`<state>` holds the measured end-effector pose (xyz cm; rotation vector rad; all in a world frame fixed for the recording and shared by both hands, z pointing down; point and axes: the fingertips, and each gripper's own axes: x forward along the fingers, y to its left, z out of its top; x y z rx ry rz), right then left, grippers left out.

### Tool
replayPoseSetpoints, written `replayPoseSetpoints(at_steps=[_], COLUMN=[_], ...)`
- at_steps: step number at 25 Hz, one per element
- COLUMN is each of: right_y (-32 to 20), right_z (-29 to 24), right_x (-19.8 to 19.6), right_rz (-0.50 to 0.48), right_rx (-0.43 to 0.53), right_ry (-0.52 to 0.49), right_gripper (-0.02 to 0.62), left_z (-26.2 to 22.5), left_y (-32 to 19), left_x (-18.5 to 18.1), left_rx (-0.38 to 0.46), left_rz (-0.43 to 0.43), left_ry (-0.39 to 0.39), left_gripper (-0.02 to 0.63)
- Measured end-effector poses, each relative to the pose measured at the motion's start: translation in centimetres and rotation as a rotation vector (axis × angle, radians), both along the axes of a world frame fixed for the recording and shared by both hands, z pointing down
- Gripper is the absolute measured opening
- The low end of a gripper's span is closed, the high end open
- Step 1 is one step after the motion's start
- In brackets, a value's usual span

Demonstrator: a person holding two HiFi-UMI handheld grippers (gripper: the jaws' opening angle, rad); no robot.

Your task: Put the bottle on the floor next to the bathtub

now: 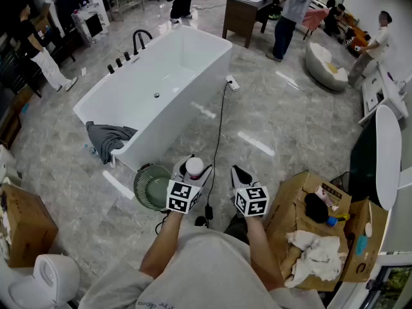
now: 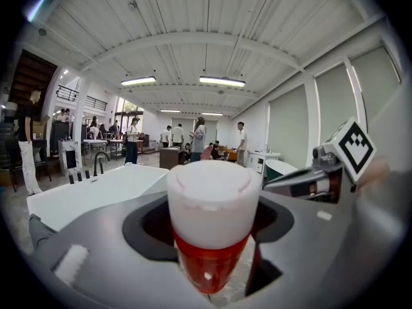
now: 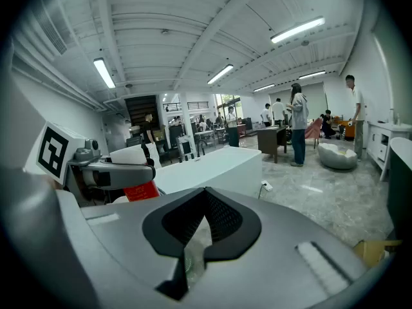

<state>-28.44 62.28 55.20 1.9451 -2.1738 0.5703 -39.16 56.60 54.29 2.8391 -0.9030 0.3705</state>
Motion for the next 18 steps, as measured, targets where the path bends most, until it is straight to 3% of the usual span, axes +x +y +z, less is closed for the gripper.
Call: replayPoseSetpoints(at_steps=[9, 18], right_y=[-0.5, -0.4], right_z=[-0.2, -0.3], right_x=[-0.4, 1.7], right_rz=[-0.001, 0.048], right_rx=[0.019, 0.071], right_ry=[0.006, -0.104], right_gripper=[0.002, 0.002], left_z=[0.2, 1.3], left_y=[-0.7, -2.1], left_x=[0.0, 1.2], left_rx=[-0.008, -0.036], left_rz=[0.002, 0.012], left_ry=[0.001, -0.002], left_gripper=[0.342, 0.342])
